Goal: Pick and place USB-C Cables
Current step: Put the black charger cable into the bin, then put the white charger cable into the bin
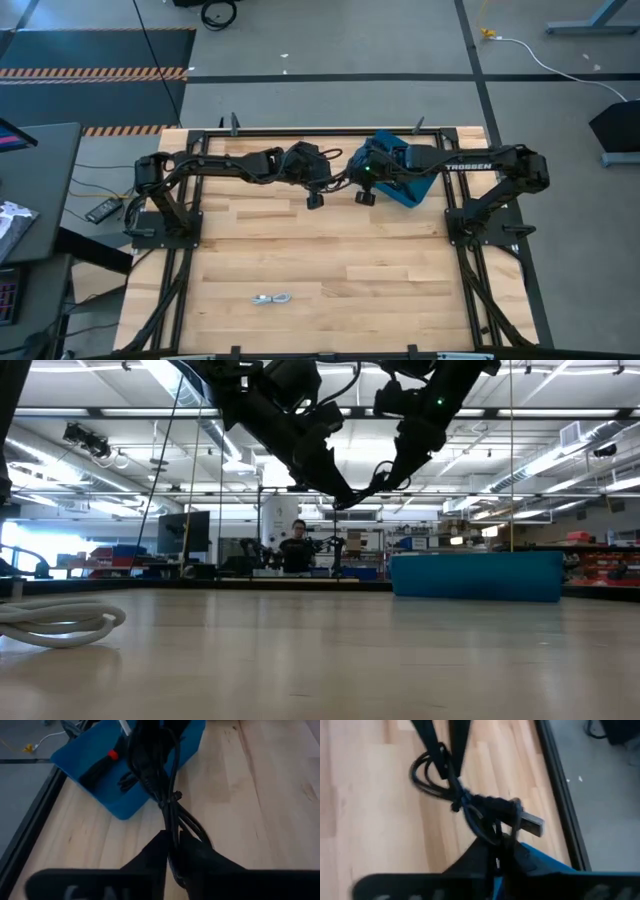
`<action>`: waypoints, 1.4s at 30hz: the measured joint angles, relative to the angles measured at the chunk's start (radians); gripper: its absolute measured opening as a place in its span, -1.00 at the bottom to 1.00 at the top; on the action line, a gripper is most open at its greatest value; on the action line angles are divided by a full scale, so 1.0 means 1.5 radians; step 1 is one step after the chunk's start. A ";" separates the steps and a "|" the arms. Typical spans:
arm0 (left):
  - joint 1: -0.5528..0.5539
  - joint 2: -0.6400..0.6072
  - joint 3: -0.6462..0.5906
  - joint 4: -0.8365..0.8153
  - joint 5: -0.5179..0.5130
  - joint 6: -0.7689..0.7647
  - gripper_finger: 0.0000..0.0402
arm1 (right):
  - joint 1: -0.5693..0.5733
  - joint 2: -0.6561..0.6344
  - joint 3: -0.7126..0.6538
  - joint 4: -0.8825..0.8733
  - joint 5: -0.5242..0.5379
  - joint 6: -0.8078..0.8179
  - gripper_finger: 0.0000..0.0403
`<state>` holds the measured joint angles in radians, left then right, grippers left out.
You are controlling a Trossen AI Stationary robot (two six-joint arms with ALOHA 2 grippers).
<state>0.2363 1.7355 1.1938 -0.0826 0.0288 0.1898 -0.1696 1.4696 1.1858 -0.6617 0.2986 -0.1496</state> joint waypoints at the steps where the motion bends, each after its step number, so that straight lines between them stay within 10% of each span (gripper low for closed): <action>1: 0.000 0.000 0.000 0.001 0.001 0.000 -0.67 | 0.002 -0.001 0.000 0.003 0.004 0.000 -0.89; 14: 0.001 -0.078 0.000 -0.157 -0.150 0.017 -0.03 | -0.020 -0.041 0.001 -0.142 0.120 0.065 -0.89; 26: -0.033 -0.159 -0.001 -0.465 -0.095 -0.088 0.11 | -0.131 -0.047 -0.040 -0.401 0.115 0.311 -0.85; 42: -0.197 -0.158 -0.008 -0.631 -0.041 -0.225 0.11 | -0.135 -0.047 -0.116 -0.379 0.100 0.297 0.69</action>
<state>-0.0585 1.4979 1.1820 -1.0293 -0.0331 -0.1481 -0.3724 1.3998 1.0119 -1.2303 0.4491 0.2957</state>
